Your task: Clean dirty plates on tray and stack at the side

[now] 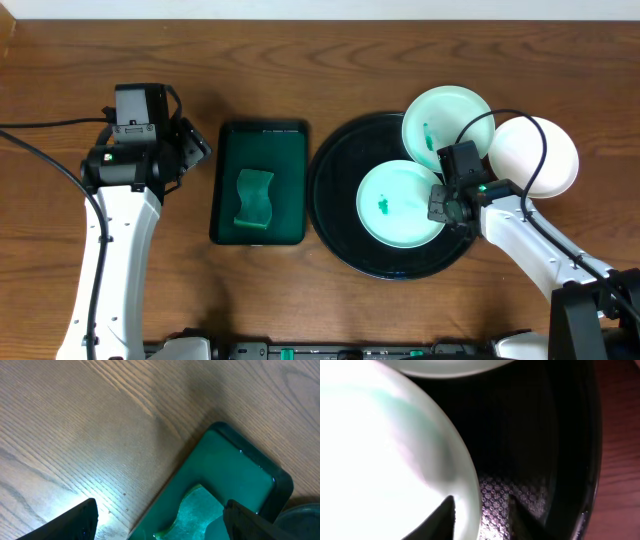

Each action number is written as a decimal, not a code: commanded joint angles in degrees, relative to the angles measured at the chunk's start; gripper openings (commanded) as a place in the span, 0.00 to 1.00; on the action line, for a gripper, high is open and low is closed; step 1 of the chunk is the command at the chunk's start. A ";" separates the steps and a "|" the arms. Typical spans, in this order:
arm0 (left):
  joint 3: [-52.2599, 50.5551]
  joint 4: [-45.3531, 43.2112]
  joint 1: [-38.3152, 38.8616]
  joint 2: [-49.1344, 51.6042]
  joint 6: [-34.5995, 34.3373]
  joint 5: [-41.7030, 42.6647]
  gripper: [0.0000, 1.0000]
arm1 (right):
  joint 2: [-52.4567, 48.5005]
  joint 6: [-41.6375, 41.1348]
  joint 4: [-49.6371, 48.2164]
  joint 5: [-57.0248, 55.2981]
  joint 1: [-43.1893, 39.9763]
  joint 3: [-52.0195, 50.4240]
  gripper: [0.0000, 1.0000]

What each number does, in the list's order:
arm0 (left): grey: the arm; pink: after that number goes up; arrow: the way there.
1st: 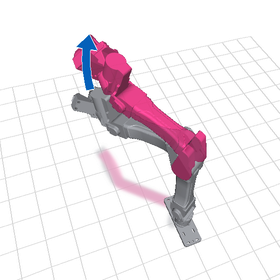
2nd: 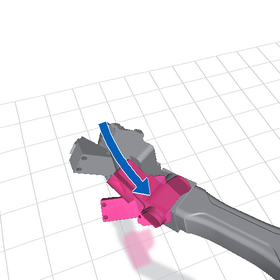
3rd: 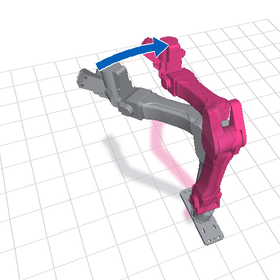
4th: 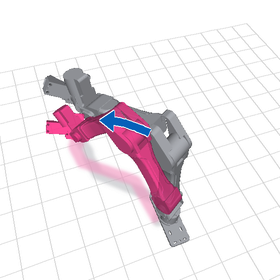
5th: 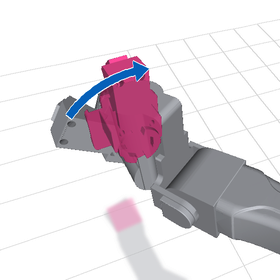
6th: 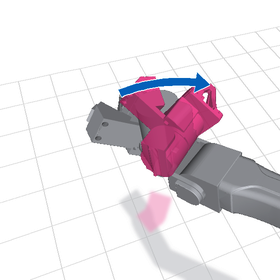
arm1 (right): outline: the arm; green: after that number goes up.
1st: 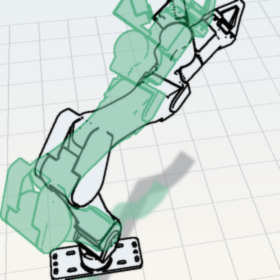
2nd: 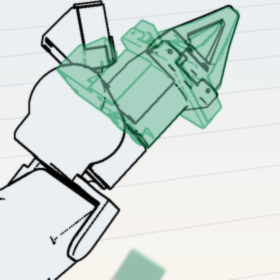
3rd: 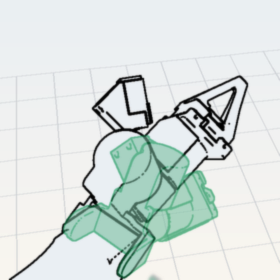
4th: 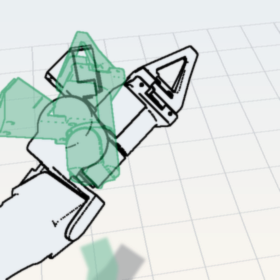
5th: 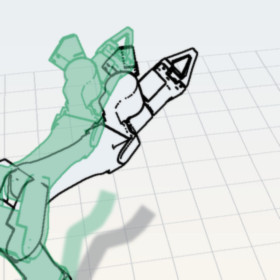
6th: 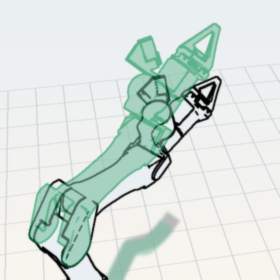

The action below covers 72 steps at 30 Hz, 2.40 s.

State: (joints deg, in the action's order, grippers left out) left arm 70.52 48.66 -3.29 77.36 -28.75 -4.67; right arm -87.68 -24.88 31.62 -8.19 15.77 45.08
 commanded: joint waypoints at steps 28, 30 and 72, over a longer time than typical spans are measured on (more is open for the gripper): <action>0.57 0.13 -0.24 0.11 -0.48 -0.33 0.80 | 0.76 4.37 -0.48 1.16 0.09 0.17 0.43; 0.57 0.13 -0.24 0.11 -0.48 -0.33 0.80 | 0.76 4.37 -0.57 1.16 0.09 0.17 0.43; 0.57 0.13 -0.24 0.11 -0.48 -0.33 0.81 | -1.16 4.37 -2.91 2.69 0.09 0.11 0.44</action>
State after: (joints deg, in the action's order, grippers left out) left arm 70.52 48.66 -3.29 77.36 -28.75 -4.67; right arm -88.44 -20.56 28.82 -5.76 15.77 45.08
